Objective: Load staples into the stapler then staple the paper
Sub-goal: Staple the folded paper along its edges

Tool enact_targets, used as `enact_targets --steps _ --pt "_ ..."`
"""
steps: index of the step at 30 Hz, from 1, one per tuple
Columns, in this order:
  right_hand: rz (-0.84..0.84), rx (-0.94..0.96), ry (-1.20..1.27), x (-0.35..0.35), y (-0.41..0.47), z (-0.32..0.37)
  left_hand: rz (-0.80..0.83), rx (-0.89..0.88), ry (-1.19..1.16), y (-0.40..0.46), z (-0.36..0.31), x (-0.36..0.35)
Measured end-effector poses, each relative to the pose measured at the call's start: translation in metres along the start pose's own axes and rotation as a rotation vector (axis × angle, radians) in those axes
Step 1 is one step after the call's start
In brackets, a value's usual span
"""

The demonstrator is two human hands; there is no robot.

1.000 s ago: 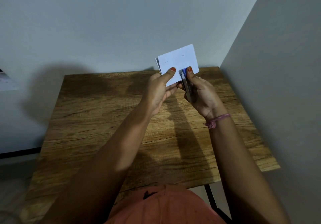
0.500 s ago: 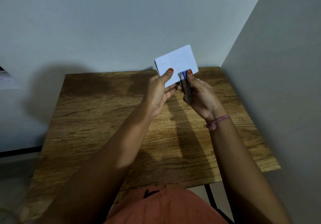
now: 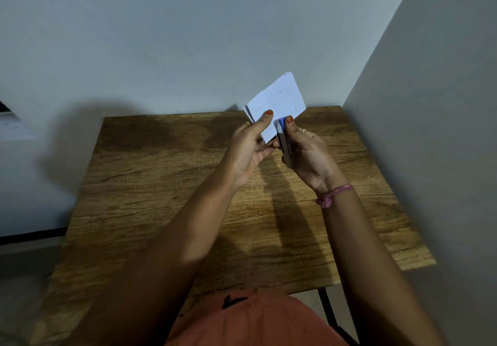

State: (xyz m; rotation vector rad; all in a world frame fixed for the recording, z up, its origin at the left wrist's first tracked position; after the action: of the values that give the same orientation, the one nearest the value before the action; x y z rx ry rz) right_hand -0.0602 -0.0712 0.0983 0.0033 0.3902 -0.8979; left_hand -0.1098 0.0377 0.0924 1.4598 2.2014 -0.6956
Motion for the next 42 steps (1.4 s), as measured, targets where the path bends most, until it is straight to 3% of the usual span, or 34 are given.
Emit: enact_targets --steps 4,9,17,28,37,42 --pt "-0.028 -0.012 -0.158 0.010 0.003 0.004 -0.020 -0.069 0.055 0.006 -0.026 0.015" --pt "0.008 -0.032 -0.165 0.016 0.004 0.006 0.006 0.071 0.287 0.007 -0.041 0.029" --pt "-0.010 -0.091 -0.113 0.007 0.001 -0.022 -0.126 -0.043 0.026 -0.003 -0.022 0.032" --pt "-0.050 -0.077 0.061 -0.010 0.002 -0.024 -0.185 -0.093 0.145 -0.008 -0.012 0.029" --pt "-0.043 -0.046 0.068 -0.011 0.004 -0.022 -0.105 -0.084 0.199 -0.005 -0.010 0.032" --pt "-0.055 -0.002 0.066 -0.015 0.006 -0.023 0.049 -0.053 0.177 -0.003 -0.008 0.027"
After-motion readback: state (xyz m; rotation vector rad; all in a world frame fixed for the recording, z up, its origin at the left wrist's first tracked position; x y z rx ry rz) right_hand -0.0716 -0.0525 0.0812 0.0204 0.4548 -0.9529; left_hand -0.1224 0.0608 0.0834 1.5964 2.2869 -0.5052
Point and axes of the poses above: each hand's wrist, its own y-axis towards the middle knuckle, its own x-axis out of the back of the hand, z = x × y, the point moved 3 cm from there along y, towards the middle knuckle, and after that the axes turned 5 degrees about -y, right-handed, at the moved point
